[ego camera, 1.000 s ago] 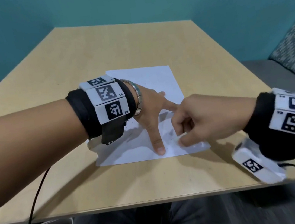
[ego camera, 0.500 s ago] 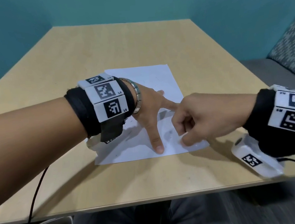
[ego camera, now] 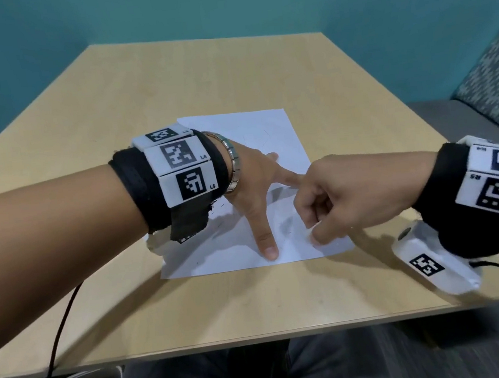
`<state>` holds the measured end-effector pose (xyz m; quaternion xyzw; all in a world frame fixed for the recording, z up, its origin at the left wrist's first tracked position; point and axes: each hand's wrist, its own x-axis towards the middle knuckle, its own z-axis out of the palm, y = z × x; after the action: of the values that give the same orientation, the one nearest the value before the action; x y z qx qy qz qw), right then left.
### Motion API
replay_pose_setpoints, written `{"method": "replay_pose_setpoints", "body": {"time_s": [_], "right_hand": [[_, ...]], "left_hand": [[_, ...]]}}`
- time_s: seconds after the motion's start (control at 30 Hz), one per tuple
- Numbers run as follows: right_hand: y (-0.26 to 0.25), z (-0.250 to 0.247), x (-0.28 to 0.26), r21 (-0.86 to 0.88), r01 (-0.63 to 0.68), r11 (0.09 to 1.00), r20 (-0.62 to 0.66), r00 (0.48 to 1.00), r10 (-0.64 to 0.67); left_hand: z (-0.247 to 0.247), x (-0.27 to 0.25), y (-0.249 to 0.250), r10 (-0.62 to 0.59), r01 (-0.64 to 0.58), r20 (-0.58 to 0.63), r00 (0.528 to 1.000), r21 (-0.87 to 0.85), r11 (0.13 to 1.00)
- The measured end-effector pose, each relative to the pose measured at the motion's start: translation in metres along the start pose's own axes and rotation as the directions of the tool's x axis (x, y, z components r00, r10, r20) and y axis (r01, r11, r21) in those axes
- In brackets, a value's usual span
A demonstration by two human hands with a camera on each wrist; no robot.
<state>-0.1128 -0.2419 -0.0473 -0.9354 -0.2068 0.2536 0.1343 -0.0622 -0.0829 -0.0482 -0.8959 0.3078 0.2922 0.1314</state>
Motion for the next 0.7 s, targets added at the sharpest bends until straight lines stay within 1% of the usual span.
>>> {"method": "replay_pose_setpoints", "body": {"time_s": [0.03, 0.1, 0.13, 0.17, 0.23, 0.27, 0.37, 0.4, 0.47, 0.5, 0.6, 0.63, 0.7], "right_hand": [[0.001, -0.002, 0.001, -0.003, -0.007, 1.000, -0.011, 1.000, 0.007], [0.004, -0.005, 0.003, -0.005, -0.025, 1.000, -0.086, 0.996, 0.024], [0.004, -0.005, 0.003, -0.002, -0.022, 1.000, -0.098, 0.995, 0.022], [0.003, -0.004, 0.003, 0.001, -0.011, 1.000, -0.077, 0.997, 0.011], [-0.001, -0.002, 0.002, -0.004, 0.001, 1.000, 0.005, 1.000, -0.001], [-0.001, -0.004, 0.002, -0.011, -0.008, 1.000, 0.013, 1.000, 0.009], [0.003, -0.008, 0.004, -0.019, -0.032, 0.999, -0.072, 0.997, 0.031], [0.001, -0.007, 0.005, -0.015, -0.022, 1.000, -0.064, 0.998, 0.021], [-0.004, -0.005, 0.006, -0.011, -0.005, 1.000, 0.006, 1.000, 0.005], [-0.004, -0.006, 0.006, -0.014, -0.009, 1.000, 0.015, 1.000, 0.009], [-0.002, -0.009, 0.008, -0.013, -0.026, 1.000, -0.045, 0.999, 0.025], [-0.003, -0.008, 0.008, -0.007, -0.016, 1.000, -0.029, 0.999, 0.016], [-0.006, -0.005, 0.007, -0.005, -0.001, 1.000, 0.043, 0.999, 0.001]], "left_hand": [[0.000, 0.000, 0.000, 0.000, 0.000, -0.001, 1.000, -0.003, 1.000], [0.000, 0.001, 0.000, 0.000, 0.000, -0.009, 1.000, 0.000, 1.000], [0.000, 0.001, 0.000, 0.000, 0.000, -0.010, 1.000, 0.003, 1.000], [0.001, 0.001, 0.000, 0.002, -0.002, -0.009, 1.000, 0.005, 1.000], [0.001, 0.001, -0.001, 0.003, -0.003, -0.001, 1.000, 0.002, 1.000], [0.001, 0.001, -0.001, 0.003, -0.003, 0.002, 1.000, 0.001, 1.000], [0.000, 0.002, 0.000, 0.000, 0.000, -0.004, 1.000, 0.006, 1.000], [0.000, 0.001, -0.001, 0.001, -0.001, -0.007, 1.000, 0.006, 1.000], [0.000, 0.001, -0.001, 0.003, -0.003, -0.009, 1.000, -0.001, 1.000], [0.000, 0.000, -0.001, 0.003, -0.003, -0.008, 1.000, -0.003, 1.000], [0.000, 0.001, 0.000, 0.002, -0.002, -0.011, 1.000, -0.002, 1.000], [0.000, 0.001, 0.000, 0.003, -0.003, -0.011, 1.000, -0.004, 1.000], [0.000, 0.001, -0.001, 0.009, -0.009, -0.008, 1.000, -0.009, 1.000]]}}
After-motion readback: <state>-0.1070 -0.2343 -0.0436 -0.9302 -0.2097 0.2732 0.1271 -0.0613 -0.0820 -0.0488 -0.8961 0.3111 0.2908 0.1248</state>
